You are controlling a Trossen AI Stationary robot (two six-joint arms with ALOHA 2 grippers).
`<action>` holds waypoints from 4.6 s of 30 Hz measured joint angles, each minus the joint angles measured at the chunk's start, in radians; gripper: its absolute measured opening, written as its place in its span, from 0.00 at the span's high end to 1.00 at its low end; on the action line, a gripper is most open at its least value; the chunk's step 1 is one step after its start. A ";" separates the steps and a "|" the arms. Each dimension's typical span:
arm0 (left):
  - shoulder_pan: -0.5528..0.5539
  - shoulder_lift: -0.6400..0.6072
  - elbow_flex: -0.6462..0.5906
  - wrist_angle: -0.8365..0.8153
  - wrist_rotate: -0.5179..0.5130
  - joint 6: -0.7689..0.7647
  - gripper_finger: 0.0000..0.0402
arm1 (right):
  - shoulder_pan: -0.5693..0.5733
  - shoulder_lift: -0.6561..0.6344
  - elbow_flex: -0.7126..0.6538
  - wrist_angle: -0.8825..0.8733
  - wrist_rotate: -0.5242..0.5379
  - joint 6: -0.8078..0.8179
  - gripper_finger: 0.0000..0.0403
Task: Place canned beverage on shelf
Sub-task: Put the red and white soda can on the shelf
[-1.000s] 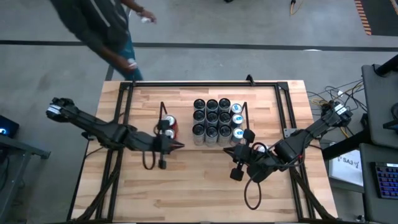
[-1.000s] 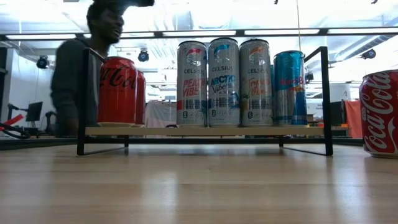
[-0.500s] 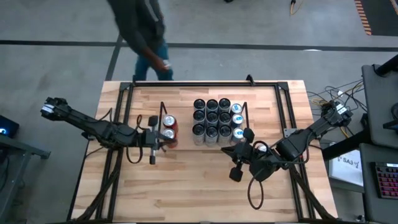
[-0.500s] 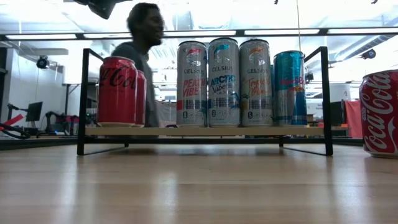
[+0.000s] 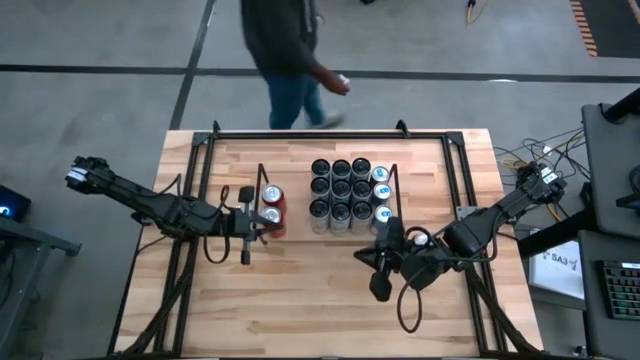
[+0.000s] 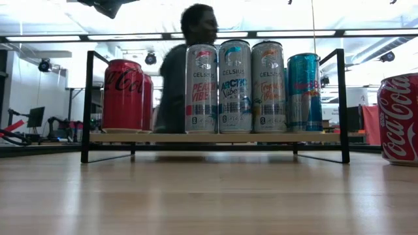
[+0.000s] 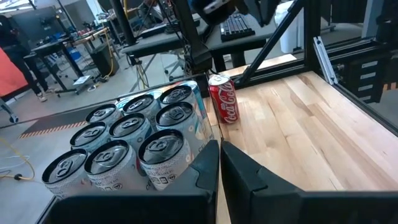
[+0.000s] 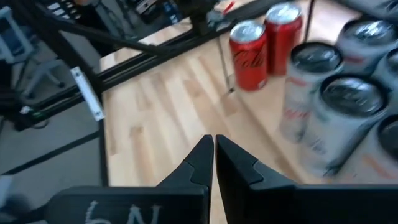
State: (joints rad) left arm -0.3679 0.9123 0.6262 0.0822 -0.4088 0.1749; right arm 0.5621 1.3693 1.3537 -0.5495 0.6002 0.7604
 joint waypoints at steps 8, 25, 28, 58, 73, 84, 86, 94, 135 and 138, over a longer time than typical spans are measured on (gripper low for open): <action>0.000 0.000 0.000 0.000 0.000 0.000 1.00 | 0.000 0.000 0.000 -0.143 -0.144 0.240 0.98; 0.000 0.000 0.000 0.003 0.000 0.000 1.00 | 0.000 -0.002 -0.001 -0.855 -0.460 0.810 0.98; 0.000 0.000 0.000 0.003 0.000 0.000 1.00 | 0.000 -0.002 -0.001 -0.874 -0.478 0.806 0.98; 0.000 0.001 0.000 -0.001 0.000 0.000 1.00 | 0.000 -0.001 -0.002 -0.876 -0.473 0.863 0.39; 0.000 0.000 0.000 -0.011 0.000 0.000 1.00 | 0.000 0.000 -0.002 -0.963 -0.478 0.931 0.08; 0.000 0.001 0.000 -0.018 0.000 0.000 1.00 | 0.000 0.000 -0.025 -0.983 -0.478 0.976 0.08; 0.000 0.001 0.000 -0.018 0.000 0.000 1.00 | 0.000 0.000 -0.032 -0.982 -0.477 0.976 0.08; 0.000 0.001 0.000 -0.018 0.000 0.000 1.00 | 0.000 0.000 -0.059 -0.978 -0.450 0.975 0.08; 0.000 0.012 -0.001 0.010 0.000 0.000 1.00 | -0.105 -0.002 -0.404 -0.643 -0.502 0.808 0.25; 0.000 0.031 -0.001 0.062 0.000 0.000 1.00 | -0.103 0.001 -0.382 -0.644 -0.505 0.790 0.25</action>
State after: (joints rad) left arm -0.3676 0.9429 0.6254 0.1441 -0.4084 0.1752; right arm 0.4589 1.3701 0.9720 -1.1931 0.0951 1.5508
